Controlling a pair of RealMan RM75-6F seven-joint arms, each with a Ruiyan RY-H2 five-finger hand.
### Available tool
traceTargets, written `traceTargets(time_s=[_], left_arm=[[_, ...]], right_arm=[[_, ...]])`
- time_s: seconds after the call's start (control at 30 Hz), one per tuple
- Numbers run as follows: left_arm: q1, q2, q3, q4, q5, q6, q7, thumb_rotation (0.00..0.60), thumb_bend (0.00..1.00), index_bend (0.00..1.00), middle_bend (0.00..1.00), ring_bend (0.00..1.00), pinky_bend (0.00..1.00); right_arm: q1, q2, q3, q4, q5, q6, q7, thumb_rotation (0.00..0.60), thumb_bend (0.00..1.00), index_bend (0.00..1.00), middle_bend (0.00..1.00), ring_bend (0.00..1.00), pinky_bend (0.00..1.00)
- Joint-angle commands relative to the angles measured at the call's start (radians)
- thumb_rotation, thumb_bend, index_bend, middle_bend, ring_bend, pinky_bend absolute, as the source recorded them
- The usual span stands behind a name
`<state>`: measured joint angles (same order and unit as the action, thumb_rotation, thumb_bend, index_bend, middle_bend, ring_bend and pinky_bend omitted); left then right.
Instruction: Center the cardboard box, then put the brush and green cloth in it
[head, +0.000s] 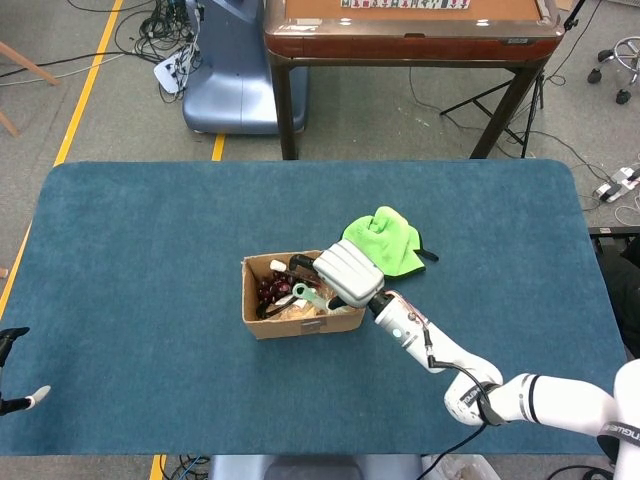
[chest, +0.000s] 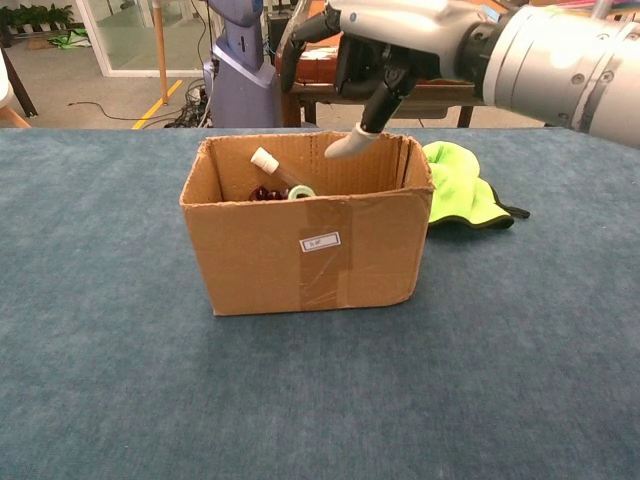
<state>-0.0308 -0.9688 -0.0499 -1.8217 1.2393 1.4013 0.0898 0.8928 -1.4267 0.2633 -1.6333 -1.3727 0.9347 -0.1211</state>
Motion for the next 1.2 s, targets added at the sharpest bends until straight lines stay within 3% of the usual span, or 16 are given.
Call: traceTargets(time_s=[0.03,0.2,0.37,0.43,0.57,0.8,0.87,1.03,1.2], left_arm=[[0.0,-0.001,0.0,0.0,0.001,0.0,0.0,0.6,0.11,0.18,0.17,0.04,0.23],[0.0,0.0,0.0,0.001,-0.001,0.0,0.002,0.6,0.11,0.18,0.17,0.04,0.23],[-0.005,-0.004,-0.001,0.003,-0.009,-0.007,0.014,0.6,0.11,0.18,0.17,0.04,0.23],[-0.007,-0.006,0.0,0.003,-0.01,-0.009,0.019,0.6,0.11,0.18,0.17,0.04,0.23],[-0.011,-0.011,0.002,0.007,-0.014,-0.016,0.033,0.6,0.11,0.18,0.17,0.04,0.23],[-0.016,-0.016,0.004,0.006,-0.021,-0.023,0.051,0.6,0.11,0.18,0.17,0.04,0.23],[-0.017,-0.018,0.004,0.006,-0.022,-0.024,0.055,0.6,0.11,0.18,0.17,0.04,0.23],[-0.019,-0.02,0.004,0.008,-0.027,-0.028,0.059,0.6,0.11,0.18,0.17,0.04,0.23],[-0.018,-0.018,0.004,0.006,-0.025,-0.025,0.053,0.6,0.11,0.18,0.17,0.04,0.23]], right_arm=[[-0.007,0.002,-0.004,0.008,-0.027,0.032,0.013,0.6,0.0,0.33,1.0,1.0,1.0],[-0.042,0.044,-0.009,0.007,-0.049,0.103,-0.045,0.6,0.0,0.33,0.98,1.0,1.0],[-0.08,0.118,-0.008,0.002,-0.027,0.146,-0.151,0.6,0.0,0.37,0.77,0.86,0.97],[-0.09,0.138,-0.007,0.008,-0.01,0.15,-0.175,0.6,0.0,0.38,0.66,0.77,0.91],[-0.108,0.172,-0.005,0.035,0.043,0.149,-0.232,0.6,0.0,0.42,0.54,0.6,0.76],[-0.12,0.21,-0.013,0.074,0.17,0.088,-0.302,0.6,0.0,0.42,0.3,0.26,0.37],[-0.117,0.217,-0.022,0.087,0.212,0.054,-0.323,0.6,0.0,0.39,0.24,0.2,0.3],[-0.106,0.19,-0.046,0.144,0.275,-0.004,-0.345,0.6,0.0,0.18,0.08,0.05,0.18],[-0.09,0.117,-0.075,0.255,0.271,-0.058,-0.309,0.6,0.0,0.07,0.02,0.0,0.14]])
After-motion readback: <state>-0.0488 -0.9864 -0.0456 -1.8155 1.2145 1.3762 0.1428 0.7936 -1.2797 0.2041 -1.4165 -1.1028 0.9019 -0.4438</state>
